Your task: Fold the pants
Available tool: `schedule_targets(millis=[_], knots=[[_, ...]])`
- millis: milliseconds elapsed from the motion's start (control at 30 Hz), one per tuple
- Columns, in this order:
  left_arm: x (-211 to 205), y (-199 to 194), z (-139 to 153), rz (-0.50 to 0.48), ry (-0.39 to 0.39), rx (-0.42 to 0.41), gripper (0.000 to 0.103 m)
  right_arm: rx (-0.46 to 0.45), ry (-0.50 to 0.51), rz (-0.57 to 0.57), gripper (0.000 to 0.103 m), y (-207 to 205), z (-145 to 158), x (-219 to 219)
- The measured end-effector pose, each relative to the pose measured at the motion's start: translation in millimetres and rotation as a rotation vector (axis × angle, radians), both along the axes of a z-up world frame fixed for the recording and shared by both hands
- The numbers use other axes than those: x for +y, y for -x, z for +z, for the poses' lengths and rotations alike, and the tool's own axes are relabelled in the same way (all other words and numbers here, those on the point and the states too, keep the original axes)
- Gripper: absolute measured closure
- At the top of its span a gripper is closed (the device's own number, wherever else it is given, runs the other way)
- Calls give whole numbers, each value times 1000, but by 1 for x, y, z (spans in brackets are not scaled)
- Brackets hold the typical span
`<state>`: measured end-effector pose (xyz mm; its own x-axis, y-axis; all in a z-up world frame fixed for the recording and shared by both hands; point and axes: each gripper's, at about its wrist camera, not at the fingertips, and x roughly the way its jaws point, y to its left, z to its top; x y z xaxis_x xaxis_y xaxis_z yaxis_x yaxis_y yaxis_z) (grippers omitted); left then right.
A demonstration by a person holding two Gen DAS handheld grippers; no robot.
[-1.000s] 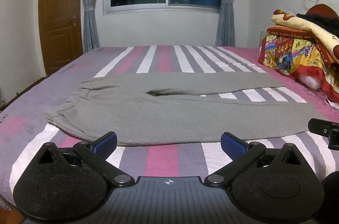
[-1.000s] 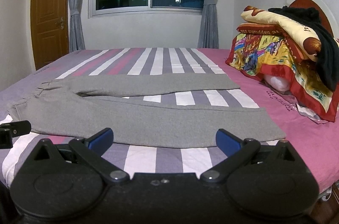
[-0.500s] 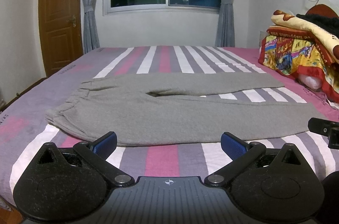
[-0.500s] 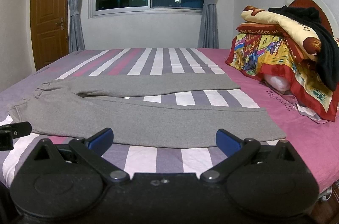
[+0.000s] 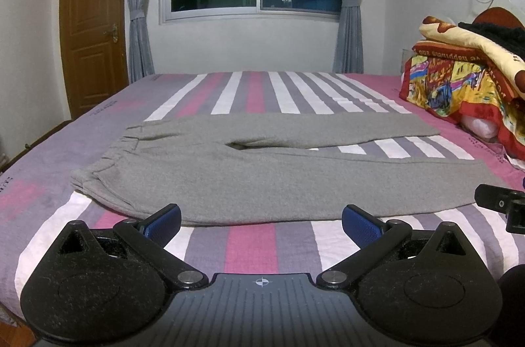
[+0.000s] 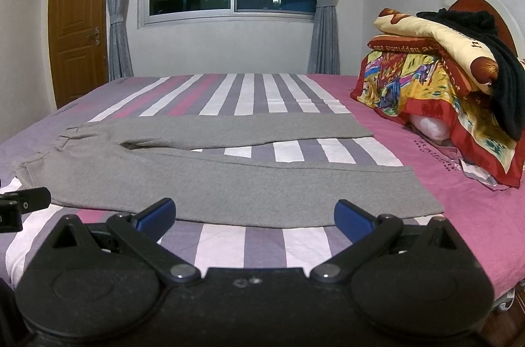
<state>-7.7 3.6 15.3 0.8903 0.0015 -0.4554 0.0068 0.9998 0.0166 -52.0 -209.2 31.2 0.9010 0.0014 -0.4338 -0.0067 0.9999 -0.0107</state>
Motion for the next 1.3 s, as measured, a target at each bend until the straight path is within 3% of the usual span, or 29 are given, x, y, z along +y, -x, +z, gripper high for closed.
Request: schedule_targets(millis=[433, 633, 767, 900, 1033, 1167, 1300], knots=[[-2, 0, 1, -20, -11, -5, 0, 5, 1, 8, 1, -1, -2, 6], [27, -40, 7, -60, -32, 4, 0, -4, -9, 56, 1, -20, 1, 2], [61, -85, 12, -17, -99, -1, 0, -64, 1, 66, 1, -55, 19, 1], [105, -139, 16, -17, -49, 38, 0, -63, -18, 160, 1, -107, 30, 4], [143, -196, 13, 36, -99, 50, 0, -42, -29, 236, 1, -160, 29, 12], [191, -249, 5, 30, -30, 70, 0, 12, -80, 244, 1, -219, 22, 17], [249, -309, -11, 54, 11, 117, 0, 162, -82, 247, 1, -299, 1, 27]])
